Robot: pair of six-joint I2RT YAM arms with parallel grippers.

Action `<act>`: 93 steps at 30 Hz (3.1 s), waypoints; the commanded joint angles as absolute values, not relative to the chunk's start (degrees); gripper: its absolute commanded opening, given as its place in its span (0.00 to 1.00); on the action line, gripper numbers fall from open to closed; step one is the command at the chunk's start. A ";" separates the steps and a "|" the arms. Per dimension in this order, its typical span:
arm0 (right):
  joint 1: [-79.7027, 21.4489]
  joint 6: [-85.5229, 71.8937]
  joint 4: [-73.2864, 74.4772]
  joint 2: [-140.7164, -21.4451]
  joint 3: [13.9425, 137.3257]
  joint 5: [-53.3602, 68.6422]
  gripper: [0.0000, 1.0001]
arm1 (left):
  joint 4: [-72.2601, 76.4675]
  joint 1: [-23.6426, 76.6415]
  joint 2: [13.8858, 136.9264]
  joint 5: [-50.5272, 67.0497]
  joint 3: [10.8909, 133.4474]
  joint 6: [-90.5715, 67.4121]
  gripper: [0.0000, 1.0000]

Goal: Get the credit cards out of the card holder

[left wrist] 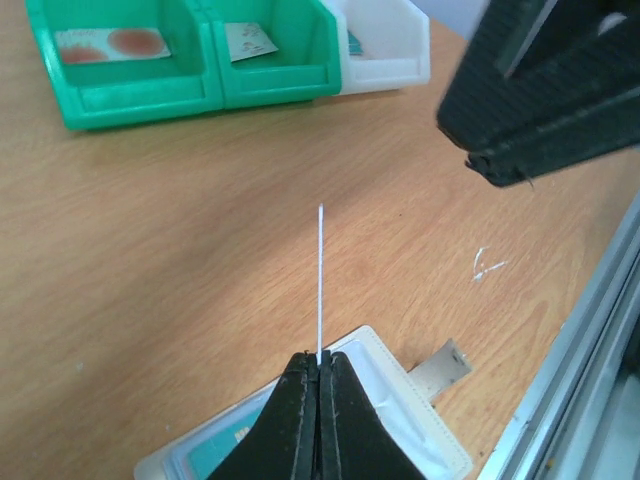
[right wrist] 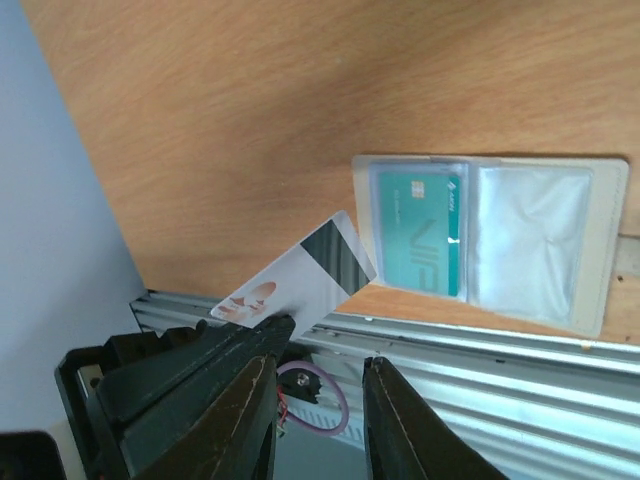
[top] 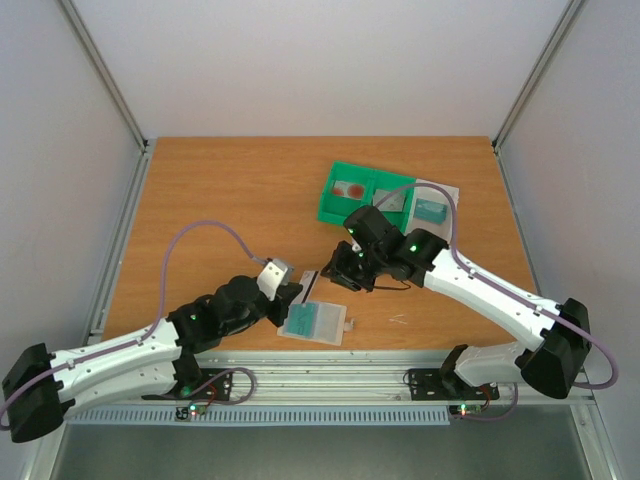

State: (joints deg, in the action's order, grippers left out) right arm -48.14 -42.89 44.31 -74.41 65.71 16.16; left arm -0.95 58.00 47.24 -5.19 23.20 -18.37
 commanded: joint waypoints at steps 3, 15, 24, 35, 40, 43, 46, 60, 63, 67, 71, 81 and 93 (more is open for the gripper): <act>-47.48 -51.69 52.09 -75.33 69.36 17.79 0.26 | 8.31 59.76 48.23 -6.86 21.36 -6.95 0.01; -47.37 -57.01 48.98 -77.03 72.27 19.15 0.26 | 10.63 59.77 47.63 -4.76 19.88 -2.88 0.00; -47.37 -57.65 48.61 -81.05 74.80 20.63 0.26 | 10.94 59.77 46.88 -4.16 19.21 -2.29 0.01; -47.53 -58.09 48.30 -85.00 75.59 23.11 0.26 | 11.06 59.77 47.05 -4.60 18.98 -1.38 0.00; -47.77 -58.51 48.05 -85.32 74.96 23.36 0.25 | 11.76 59.77 47.78 -4.57 19.07 -1.00 0.00; -47.98 -58.61 47.72 -85.35 74.18 23.59 0.22 | 11.81 59.77 47.91 -4.57 19.07 -0.80 0.01; -48.07 -58.70 46.62 -85.44 73.23 24.26 0.19 | 11.59 59.77 47.90 -5.01 19.12 -0.79 0.00; -48.16 -56.85 39.54 -82.94 68.07 23.09 0.01 | 9.08 59.77 47.62 -9.20 19.60 -1.48 0.01; -48.16 -55.06 38.54 -80.31 66.12 18.83 0.01 | 7.87 59.77 45.98 -12.21 19.33 -4.27 0.20; -48.12 -50.82 36.06 -76.98 62.91 13.69 0.01 | 5.94 59.77 41.64 -14.50 18.51 -7.53 0.59; -48.07 -42.83 31.95 -74.16 59.11 9.60 0.01 | -0.50 59.54 36.57 -16.50 20.17 -14.35 0.83; -46.07 -22.36 18.22 -67.37 51.18 7.68 0.01 | -12.73 53.15 36.75 -10.08 28.17 -27.13 0.99; -29.31 -15.89 8.75 -70.82 48.39 19.84 0.01 | -14.79 38.97 49.17 10.11 33.57 -34.25 0.99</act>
